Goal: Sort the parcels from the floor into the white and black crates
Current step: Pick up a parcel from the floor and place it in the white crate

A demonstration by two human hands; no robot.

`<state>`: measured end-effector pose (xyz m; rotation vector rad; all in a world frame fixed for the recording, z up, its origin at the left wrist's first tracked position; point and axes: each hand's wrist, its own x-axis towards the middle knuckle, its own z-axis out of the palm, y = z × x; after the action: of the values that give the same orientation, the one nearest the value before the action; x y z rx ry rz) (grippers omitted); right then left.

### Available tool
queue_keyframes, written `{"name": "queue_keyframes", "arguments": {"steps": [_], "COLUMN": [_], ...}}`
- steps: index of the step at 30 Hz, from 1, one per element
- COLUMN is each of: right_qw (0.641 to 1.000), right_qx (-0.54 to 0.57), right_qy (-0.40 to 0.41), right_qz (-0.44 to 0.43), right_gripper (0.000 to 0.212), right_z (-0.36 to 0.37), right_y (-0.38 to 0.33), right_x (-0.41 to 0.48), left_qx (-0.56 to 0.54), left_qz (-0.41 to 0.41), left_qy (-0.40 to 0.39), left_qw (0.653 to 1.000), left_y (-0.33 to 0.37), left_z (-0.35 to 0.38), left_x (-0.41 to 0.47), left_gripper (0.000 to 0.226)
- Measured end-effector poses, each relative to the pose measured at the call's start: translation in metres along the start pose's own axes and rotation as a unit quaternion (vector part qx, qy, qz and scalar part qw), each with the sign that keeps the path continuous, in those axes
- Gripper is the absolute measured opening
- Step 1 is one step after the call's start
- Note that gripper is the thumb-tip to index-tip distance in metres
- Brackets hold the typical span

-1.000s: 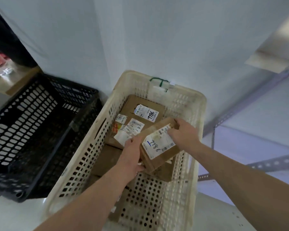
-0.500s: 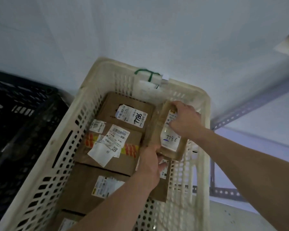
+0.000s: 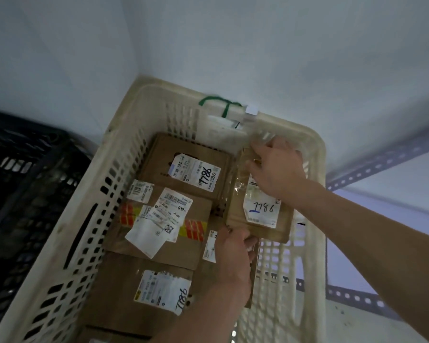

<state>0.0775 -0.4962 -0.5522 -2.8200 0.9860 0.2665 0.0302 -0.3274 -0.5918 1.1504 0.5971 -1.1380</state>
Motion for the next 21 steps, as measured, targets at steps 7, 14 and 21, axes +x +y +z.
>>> {"name": "queue_keyframes", "arguments": {"steps": [7, 14, 21], "right_qw": [0.999, 0.999, 0.991], "right_qx": [-0.003, -0.007, -0.005], "right_qy": [-0.049, -0.049, -0.13], "right_qz": [0.002, -0.003, 0.023], "right_gripper": [0.054, 0.074, 0.075], "right_z": [0.03, 0.058, 0.097], "right_y": [0.004, 0.014, 0.001], "right_x": [0.013, 0.015, 0.013], "left_qx": [0.019, 0.027, 0.041], "left_qz": [-0.039, -0.065, -0.042], "left_qy": [-0.002, -0.019, -0.025], "left_qw": [0.999, 0.997, 0.998], "left_y": [0.017, 0.015, 0.013], "left_z": [0.006, 0.001, -0.006], "left_x": [0.028, 0.059, 0.069], "left_gripper": [0.029, 0.026, 0.021]}}
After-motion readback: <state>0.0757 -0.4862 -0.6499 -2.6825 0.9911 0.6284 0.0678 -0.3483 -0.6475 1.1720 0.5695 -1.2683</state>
